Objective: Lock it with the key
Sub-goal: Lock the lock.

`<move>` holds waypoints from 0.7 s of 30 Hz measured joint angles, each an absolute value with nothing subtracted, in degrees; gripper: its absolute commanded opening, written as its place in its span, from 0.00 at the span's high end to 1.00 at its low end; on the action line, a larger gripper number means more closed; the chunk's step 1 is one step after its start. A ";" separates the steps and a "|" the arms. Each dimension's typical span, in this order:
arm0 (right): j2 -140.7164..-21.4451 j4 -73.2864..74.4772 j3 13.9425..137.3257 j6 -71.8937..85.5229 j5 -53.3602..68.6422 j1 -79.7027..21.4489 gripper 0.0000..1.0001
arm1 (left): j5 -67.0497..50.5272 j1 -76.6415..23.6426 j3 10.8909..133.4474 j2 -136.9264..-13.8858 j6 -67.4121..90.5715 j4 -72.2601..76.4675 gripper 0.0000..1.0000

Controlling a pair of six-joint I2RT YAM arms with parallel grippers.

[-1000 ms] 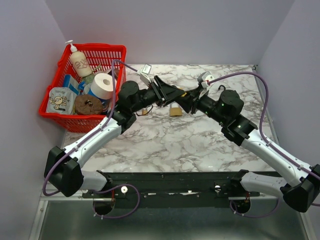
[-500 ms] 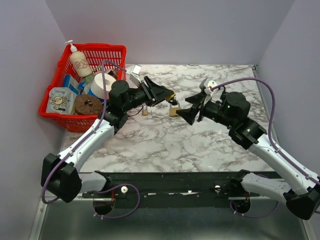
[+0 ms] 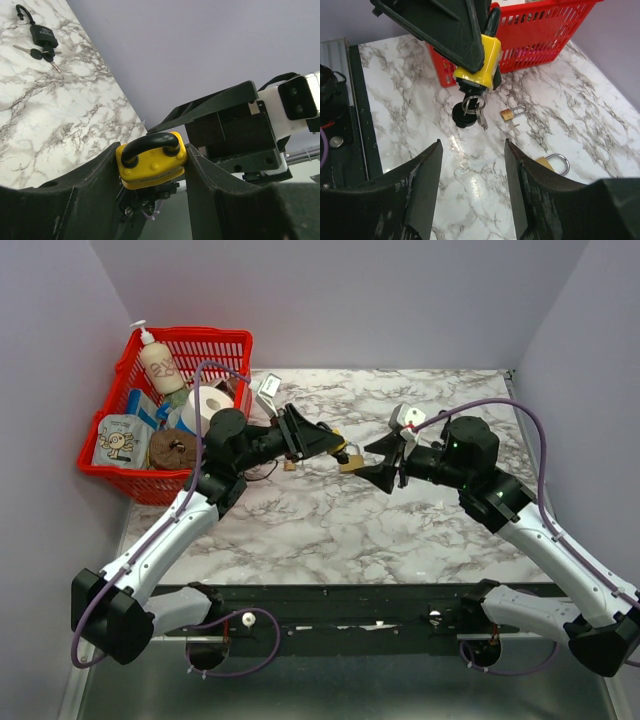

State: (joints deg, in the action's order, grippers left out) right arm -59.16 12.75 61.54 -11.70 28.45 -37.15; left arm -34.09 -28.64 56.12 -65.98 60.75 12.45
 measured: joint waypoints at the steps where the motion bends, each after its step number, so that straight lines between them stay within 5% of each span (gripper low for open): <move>1: -59.16 12.47 61.54 -11.64 28.69 -37.15 0.32 | -33.89 -28.95 56.07 -65.93 60.31 12.14 1.00; 3: -59.22 11.49 61.56 -11.53 29.58 -37.15 0.22 | -33.12 -29.41 56.07 -65.93 59.09 11.35 1.00; 13: -61.23 10.00 62.41 -11.07 32.53 -37.15 0.08 | -22.39 -38.70 64.14 -64.90 27.81 -4.62 1.00; 16: -59.79 9.98 61.80 -11.20 32.64 -37.15 0.09 | -18.31 -38.63 65.17 -63.59 19.55 -7.18 1.00; 21: -58.85 9.87 61.52 -11.14 32.71 -37.15 0.30 | -15.86 -38.76 66.92 -63.02 11.77 -10.35 1.00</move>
